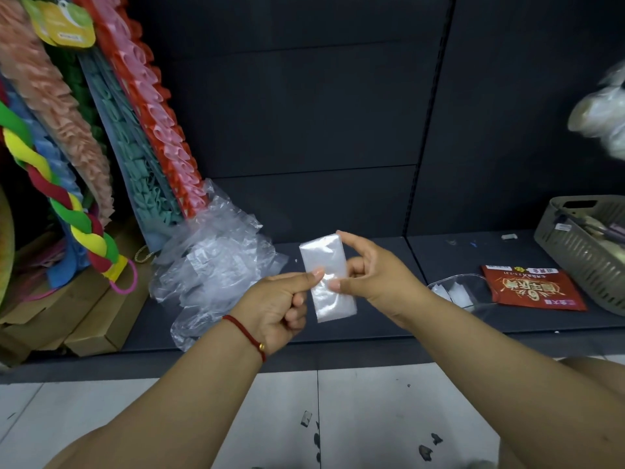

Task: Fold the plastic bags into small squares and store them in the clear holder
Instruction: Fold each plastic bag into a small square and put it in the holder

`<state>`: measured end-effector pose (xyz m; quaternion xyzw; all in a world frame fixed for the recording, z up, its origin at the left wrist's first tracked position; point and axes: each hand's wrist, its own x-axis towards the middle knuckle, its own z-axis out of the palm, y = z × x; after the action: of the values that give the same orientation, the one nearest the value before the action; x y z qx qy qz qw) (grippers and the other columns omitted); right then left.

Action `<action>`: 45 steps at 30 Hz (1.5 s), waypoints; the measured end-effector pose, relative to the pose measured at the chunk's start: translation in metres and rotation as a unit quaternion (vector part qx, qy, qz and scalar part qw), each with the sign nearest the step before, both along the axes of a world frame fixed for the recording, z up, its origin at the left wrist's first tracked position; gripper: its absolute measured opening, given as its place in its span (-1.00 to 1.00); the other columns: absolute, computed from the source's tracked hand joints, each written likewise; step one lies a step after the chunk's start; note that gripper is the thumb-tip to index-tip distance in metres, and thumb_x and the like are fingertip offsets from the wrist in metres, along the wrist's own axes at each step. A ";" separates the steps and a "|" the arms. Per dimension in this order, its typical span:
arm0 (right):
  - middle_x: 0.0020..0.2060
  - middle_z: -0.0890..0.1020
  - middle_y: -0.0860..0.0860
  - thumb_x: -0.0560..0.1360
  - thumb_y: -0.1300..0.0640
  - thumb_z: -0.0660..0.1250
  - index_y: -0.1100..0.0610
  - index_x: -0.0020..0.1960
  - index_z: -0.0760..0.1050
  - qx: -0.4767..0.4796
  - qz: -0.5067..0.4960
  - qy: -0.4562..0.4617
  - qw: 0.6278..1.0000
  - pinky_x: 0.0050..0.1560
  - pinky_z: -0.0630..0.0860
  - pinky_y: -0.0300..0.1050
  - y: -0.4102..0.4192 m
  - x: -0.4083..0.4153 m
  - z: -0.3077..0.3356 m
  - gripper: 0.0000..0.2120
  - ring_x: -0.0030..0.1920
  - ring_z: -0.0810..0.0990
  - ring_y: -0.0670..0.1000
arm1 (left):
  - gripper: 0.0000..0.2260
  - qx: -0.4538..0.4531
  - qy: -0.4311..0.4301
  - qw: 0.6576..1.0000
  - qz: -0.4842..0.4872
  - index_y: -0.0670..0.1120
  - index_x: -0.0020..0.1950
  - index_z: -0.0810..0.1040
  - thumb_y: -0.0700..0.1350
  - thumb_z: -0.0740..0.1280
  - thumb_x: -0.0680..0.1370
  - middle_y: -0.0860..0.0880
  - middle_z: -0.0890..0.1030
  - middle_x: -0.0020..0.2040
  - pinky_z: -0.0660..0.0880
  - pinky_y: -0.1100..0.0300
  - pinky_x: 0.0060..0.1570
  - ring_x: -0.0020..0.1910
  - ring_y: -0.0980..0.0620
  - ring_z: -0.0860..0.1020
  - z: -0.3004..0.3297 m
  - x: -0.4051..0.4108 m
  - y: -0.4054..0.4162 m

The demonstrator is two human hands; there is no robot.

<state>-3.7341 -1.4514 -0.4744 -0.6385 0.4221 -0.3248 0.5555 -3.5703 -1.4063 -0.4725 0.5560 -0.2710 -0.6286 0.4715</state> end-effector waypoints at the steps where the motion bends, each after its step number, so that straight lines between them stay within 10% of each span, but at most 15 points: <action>1: -0.13 0.69 0.15 0.43 0.30 0.48 -0.03 0.43 0.33 -0.004 0.003 0.008 1.000 0.15 0.57 -0.01 0.001 0.000 0.000 -0.34 -0.03 0.67 0.15 | -0.89 -0.010 0.001 1.000 0.015 -0.12 -0.21 0.58 -0.15 0.45 0.48 0.04 0.29 -0.55 0.12 0.34 -0.61 -0.63 0.16 0.18 0.001 -0.001 0.000; 8: -0.50 0.47 -0.08 0.43 0.07 0.50 0.00 0.05 0.56 0.001 -0.065 0.015 0.998 -0.43 0.35 -0.30 -0.001 -0.001 0.002 -0.78 -0.49 0.39 -0.14 | -0.87 -0.193 -0.191 0.960 0.067 -0.16 -0.19 0.64 -0.15 0.41 0.53 -0.05 0.65 -0.38 0.44 0.33 -0.47 -0.45 0.09 0.59 0.003 -0.008 0.003; 14: -0.34 0.66 0.10 0.33 0.15 0.45 0.24 -0.03 0.57 0.022 -0.027 -0.173 0.984 -0.32 0.54 -0.20 0.000 -0.002 0.007 -0.74 -0.34 0.61 0.01 | -0.89 -0.284 -0.240 0.926 0.065 -0.03 -0.19 0.67 -0.21 0.42 0.51 -0.03 0.68 -0.34 0.49 0.32 -0.41 -0.39 0.09 0.63 0.006 -0.009 0.006; 22: -0.22 0.68 0.12 0.28 0.11 0.48 0.13 -0.23 0.63 -0.045 -0.047 -0.168 0.984 0.00 0.61 -0.08 -0.002 -0.004 0.004 -0.89 -0.15 0.65 0.08 | -0.90 -0.323 -0.236 0.915 0.054 -0.03 -0.16 0.69 -0.23 0.45 0.47 0.02 0.70 -0.21 0.53 0.35 -0.20 -0.22 0.16 0.63 0.009 -0.004 0.006; 37: -0.37 0.62 0.00 0.51 0.26 0.39 0.19 -0.17 0.53 -0.076 -0.056 -0.099 0.991 -0.23 0.56 -0.17 0.005 0.000 0.002 -0.91 -0.35 0.57 -0.04 | -0.90 -0.304 -0.229 0.912 0.152 -0.10 -0.19 0.69 -0.08 0.48 0.46 -0.03 0.67 -0.29 0.59 0.15 -0.15 -0.24 0.02 0.61 -0.001 -0.011 0.002; 42: -0.21 0.60 0.05 0.41 -0.21 0.32 0.14 0.13 0.45 0.030 -0.053 -0.096 0.994 -0.32 0.49 -0.14 0.010 0.000 0.008 -0.52 -0.32 0.53 -0.02 | -0.82 -0.318 -0.279 0.899 0.113 -0.09 -0.33 0.64 -0.14 0.47 0.48 0.12 0.51 -0.48 0.38 0.37 -0.38 -0.45 0.21 0.41 -0.002 -0.024 0.008; 45: -0.32 0.55 -0.03 0.57 -0.17 0.22 0.09 -0.03 0.51 -0.022 -0.082 -0.022 0.996 -0.43 0.39 -0.26 0.014 -0.002 0.009 -0.68 -0.40 0.44 -0.08 | -0.80 -0.330 -0.285 0.896 0.083 -0.12 -0.36 0.62 -0.16 0.48 0.47 0.11 0.50 -0.49 0.36 0.39 -0.39 -0.45 0.21 0.40 -0.003 -0.033 0.012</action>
<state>-3.7357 -1.4373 -0.4656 -0.6068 0.4534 -0.3922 0.5219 -3.6038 -1.3942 -0.4757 0.5441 -0.5384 -0.2760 0.5813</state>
